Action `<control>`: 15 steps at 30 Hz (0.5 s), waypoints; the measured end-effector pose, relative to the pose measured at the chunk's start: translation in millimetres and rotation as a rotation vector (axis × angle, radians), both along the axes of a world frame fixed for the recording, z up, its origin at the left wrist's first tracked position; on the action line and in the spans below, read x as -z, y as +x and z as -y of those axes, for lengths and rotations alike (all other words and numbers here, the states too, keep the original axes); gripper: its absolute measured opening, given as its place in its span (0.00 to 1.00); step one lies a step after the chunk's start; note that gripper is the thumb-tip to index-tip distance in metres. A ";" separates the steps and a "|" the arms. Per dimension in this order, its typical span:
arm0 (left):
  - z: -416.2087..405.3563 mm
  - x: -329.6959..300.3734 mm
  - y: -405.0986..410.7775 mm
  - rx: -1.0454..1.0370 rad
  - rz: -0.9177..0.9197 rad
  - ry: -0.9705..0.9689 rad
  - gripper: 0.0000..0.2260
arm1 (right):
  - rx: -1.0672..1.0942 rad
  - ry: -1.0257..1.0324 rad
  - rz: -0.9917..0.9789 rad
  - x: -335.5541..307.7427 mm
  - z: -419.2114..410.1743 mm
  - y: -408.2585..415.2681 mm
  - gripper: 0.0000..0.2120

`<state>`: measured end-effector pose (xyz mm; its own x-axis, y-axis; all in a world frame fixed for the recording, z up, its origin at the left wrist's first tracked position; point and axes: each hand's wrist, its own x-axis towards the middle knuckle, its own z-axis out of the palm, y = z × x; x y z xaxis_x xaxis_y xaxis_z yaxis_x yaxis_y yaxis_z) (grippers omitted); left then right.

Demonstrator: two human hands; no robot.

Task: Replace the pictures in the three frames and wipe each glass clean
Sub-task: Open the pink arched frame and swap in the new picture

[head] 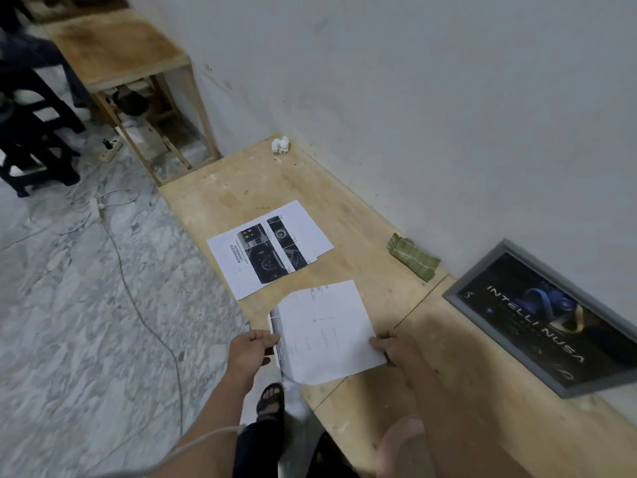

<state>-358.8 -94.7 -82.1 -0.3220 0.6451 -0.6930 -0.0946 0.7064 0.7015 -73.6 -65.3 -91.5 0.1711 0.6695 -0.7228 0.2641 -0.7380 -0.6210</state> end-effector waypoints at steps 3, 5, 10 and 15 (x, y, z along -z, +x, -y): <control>-15.3 -4.5 12.0 0.102 0.001 0.011 0.06 | 0.135 -0.003 -0.043 -9.2 22.8 15.7 0.08; -25.7 -6.1 26.0 0.184 0.002 0.011 0.07 | 0.259 -0.009 -0.065 -18.5 44.3 26.2 0.09; -29.1 -4.9 83.8 0.437 0.075 0.018 0.03 | 0.589 -0.048 -0.118 -33.2 126.6 45.9 0.08; 8.0 8.0 142.4 0.814 0.078 0.028 0.05 | 0.850 -0.080 0.006 -24.0 232.8 59.9 0.07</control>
